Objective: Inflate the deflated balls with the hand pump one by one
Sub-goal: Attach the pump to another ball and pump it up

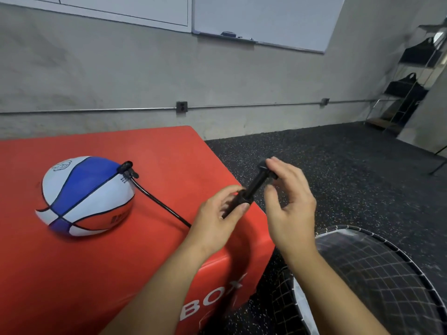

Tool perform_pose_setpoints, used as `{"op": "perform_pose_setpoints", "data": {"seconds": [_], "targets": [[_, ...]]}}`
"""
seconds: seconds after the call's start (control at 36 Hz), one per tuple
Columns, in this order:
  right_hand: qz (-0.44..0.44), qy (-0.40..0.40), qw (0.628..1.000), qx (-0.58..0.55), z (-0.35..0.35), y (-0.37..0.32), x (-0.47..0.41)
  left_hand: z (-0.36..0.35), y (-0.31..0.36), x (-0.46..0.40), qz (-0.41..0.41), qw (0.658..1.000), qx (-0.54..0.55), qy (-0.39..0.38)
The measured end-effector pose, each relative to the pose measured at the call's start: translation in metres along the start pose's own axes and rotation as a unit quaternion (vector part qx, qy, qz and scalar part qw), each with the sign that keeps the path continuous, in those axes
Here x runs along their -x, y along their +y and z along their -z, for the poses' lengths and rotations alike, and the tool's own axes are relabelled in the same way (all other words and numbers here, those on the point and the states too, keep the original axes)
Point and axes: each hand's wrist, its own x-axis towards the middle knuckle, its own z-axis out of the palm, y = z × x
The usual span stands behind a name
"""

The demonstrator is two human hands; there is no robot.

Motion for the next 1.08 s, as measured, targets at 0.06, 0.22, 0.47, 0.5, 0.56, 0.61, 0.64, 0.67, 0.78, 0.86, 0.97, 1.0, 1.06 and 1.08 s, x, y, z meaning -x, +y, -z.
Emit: {"op": "perform_pose_setpoints", "data": {"seconds": [0.06,0.22,0.47,0.5,0.56,0.61,0.64,0.67,0.78,0.86,0.97,1.0,1.06,1.08], "targets": [[-0.003,-0.022,1.0,0.006,-0.001,0.0,0.006,0.001,-0.001,0.0,0.002,1.0,0.003,0.005],[-0.018,-0.069,0.997,0.018,0.003,0.004,0.022,-0.002,-0.003,0.002,-0.002,1.0,-0.001,-0.002],[-0.024,-0.076,0.997,0.015,0.016,0.002,0.024,-0.005,0.005,0.009,-0.018,1.0,-0.017,0.0],[-0.022,-0.076,0.997,0.017,0.017,0.001,0.023,-0.005,0.007,0.009,-0.019,1.0,-0.018,0.0],[-0.021,-0.061,0.998,0.015,0.02,-0.002,0.018,-0.005,0.011,0.009,-0.025,0.999,-0.025,-0.001],[-0.025,-0.033,0.999,0.006,0.025,-0.005,0.013,-0.006,0.012,0.009,-0.025,0.999,-0.039,-0.007],[-0.025,-0.016,1.0,-0.001,0.028,-0.007,0.009,-0.006,0.012,0.009,-0.027,0.999,-0.043,-0.01],[-0.024,0.002,1.0,-0.009,0.031,-0.007,0.006,-0.007,0.011,0.01,-0.026,0.999,-0.046,-0.014],[-0.028,0.075,0.996,-0.035,0.044,-0.008,-0.009,-0.01,0.006,0.008,-0.022,0.998,-0.054,-0.028],[-0.036,0.13,0.99,-0.048,0.054,-0.01,-0.018,-0.011,0.004,0.006,-0.026,0.997,-0.065,-0.036],[-0.009,0.125,0.992,-0.032,0.056,-0.01,-0.022,-0.009,0.002,0.005,-0.029,0.997,-0.063,-0.039],[-0.001,0.119,0.992,-0.029,0.056,-0.009,-0.022,-0.009,0.002,0.005,-0.027,0.997,-0.061,-0.04],[-0.003,0.114,0.993,-0.038,0.055,-0.006,-0.022,-0.008,0.003,0.005,-0.023,0.997,-0.059,-0.042],[-0.011,0.115,0.992,-0.047,0.055,-0.004,-0.022,-0.008,0.002,0.005,-0.021,0.997,-0.062,-0.044]]}}
